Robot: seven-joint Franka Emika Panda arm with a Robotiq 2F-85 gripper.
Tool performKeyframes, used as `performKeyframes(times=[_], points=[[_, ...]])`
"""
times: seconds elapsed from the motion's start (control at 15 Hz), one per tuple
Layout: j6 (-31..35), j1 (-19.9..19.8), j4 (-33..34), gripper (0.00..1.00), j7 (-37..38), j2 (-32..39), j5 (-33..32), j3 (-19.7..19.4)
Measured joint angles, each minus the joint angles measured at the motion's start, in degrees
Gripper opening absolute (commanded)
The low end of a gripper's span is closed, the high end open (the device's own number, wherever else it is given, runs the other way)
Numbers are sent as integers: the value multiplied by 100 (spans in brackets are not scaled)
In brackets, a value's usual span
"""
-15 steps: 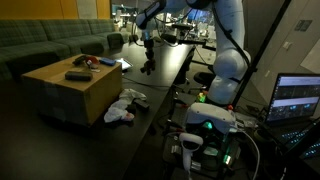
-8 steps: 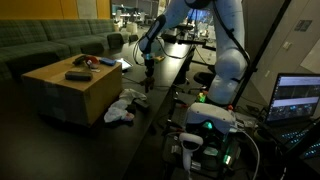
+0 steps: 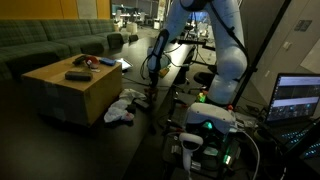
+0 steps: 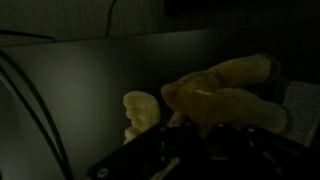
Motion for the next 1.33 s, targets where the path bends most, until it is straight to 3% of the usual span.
performKeyframes(times=[0.4, 0.8, 0.87, 1.0, 1.33], points=[[1116, 650, -132, 9, 839, 242, -168, -660], [1601, 1367, -101, 11, 1401, 555, -161, -1171], [1630, 1453, -87, 36, 1461, 604, -150, -1223], [1680, 1576, -65, 40, 1536, 671, -140, -1292], [1773, 1764, -1, 79, 1561, 685, -138, -1436]])
